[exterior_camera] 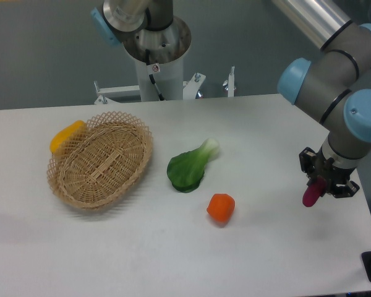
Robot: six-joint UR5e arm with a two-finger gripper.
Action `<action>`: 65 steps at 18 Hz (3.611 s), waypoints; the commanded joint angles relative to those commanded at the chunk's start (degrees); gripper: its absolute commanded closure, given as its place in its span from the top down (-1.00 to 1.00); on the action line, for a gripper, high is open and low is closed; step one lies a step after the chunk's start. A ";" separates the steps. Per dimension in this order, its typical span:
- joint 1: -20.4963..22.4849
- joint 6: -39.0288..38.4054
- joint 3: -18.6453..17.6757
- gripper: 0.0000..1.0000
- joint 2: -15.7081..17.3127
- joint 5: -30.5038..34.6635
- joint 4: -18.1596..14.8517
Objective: Place the sweet potato in the basket
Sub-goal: 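Lift the held purple sweet potato and start moving toward the basket, then carry the sweet potato over the bok choy to above the wicker basket, then lower the sweet potato into the basket and open the gripper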
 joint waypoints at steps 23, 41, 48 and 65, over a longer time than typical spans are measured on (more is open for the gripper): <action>-27.93 -23.02 -22.84 -0.90 17.66 -4.30 0.35; -43.24 -31.99 -39.02 -0.78 17.32 -6.33 14.76; -43.16 -31.73 -38.94 -0.15 16.61 -6.07 16.00; -25.15 -24.35 -23.39 1.00 15.48 -2.99 16.35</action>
